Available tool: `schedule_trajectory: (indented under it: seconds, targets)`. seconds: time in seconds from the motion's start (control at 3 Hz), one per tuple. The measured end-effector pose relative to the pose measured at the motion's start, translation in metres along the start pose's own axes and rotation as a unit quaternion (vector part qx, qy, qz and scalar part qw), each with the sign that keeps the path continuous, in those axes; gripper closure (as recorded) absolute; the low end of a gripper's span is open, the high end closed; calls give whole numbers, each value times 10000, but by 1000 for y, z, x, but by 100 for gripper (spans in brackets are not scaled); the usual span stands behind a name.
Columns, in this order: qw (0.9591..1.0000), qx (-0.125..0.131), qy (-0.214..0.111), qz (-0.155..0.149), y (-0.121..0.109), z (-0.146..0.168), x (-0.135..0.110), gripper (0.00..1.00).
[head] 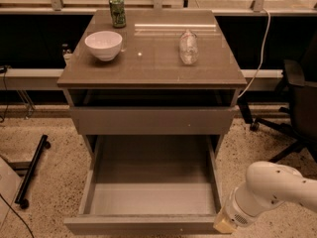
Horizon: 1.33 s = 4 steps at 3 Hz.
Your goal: Close middle drawer
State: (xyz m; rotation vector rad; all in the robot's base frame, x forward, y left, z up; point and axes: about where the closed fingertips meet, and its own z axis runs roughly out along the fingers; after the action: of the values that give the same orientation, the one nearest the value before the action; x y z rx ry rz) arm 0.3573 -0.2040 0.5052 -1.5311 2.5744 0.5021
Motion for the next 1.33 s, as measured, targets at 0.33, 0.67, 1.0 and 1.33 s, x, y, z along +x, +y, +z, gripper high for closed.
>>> schedule_trajectory:
  seconds: [0.33, 0.67, 1.0, 1.33]
  targets:
    - [9999, 72, -77, 131, -14, 30, 9, 100]
    - [9996, 31, -140, 251, -25, 52, 15, 100]
    - [9994, 19, -157, 320, -30, 58, 18, 100]
    - [9986, 33, -239, 470, -48, 70, 22, 100]
